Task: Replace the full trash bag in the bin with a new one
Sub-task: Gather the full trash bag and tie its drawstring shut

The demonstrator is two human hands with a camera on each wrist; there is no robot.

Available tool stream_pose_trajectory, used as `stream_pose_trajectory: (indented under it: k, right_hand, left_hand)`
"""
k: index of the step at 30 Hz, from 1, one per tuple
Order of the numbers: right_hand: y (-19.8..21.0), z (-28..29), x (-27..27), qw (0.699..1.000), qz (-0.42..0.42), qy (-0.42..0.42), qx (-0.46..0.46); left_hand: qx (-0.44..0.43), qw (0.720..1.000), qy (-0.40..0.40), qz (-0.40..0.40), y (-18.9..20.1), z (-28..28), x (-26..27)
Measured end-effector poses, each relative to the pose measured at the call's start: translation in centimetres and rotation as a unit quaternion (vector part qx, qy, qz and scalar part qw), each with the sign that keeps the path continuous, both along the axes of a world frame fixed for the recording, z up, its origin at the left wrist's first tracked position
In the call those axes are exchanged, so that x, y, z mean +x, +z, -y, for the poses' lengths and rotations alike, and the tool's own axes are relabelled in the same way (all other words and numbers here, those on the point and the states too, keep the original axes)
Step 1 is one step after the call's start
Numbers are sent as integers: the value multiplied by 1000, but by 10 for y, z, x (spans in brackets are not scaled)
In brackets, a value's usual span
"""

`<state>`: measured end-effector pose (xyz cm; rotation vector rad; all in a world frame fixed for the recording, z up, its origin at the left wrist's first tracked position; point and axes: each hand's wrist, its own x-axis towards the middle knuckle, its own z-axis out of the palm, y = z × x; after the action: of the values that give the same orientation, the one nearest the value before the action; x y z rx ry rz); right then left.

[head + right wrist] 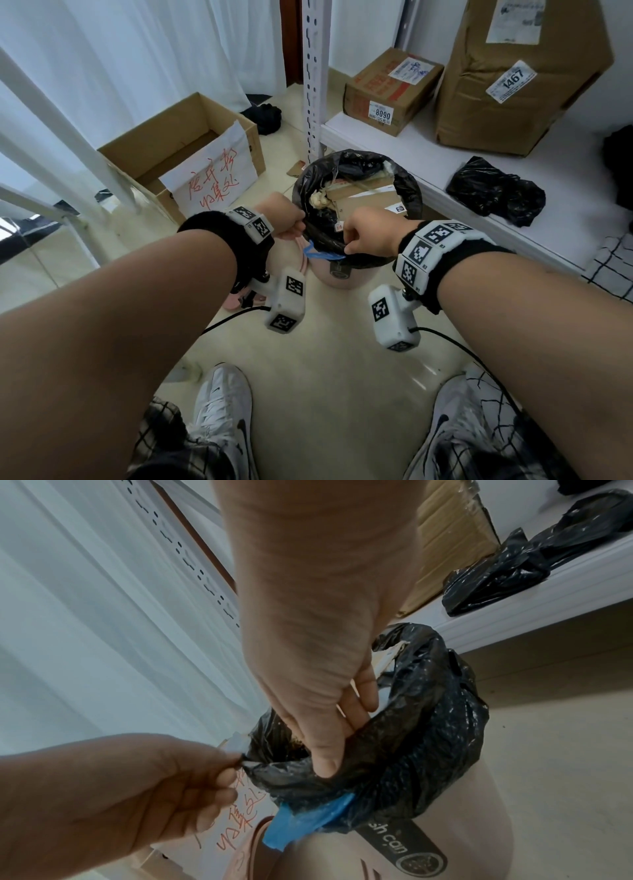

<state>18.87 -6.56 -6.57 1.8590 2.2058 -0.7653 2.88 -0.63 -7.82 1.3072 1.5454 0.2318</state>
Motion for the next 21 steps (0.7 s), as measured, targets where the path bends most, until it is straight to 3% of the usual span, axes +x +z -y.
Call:
stream_pose_trajectory:
  k: [5,10,16,21]
  right_hand:
    - [-3,0,-1,1000,7,7,2]
    - [-6,4,2,1000,-2,5,5]
    - [-11,-1,2,999,-41,-12,15]
    - [-14,-3,-1,998,-57,-19,22]
  left_hand:
    - [78,996,27,27,4,-12,-4]
    - [-7,1000,9,-14,-15,3,-18]
    - [-136,982,84,100,-21,18,-5]
    - [-97,986,92,103,-29,11,-2]
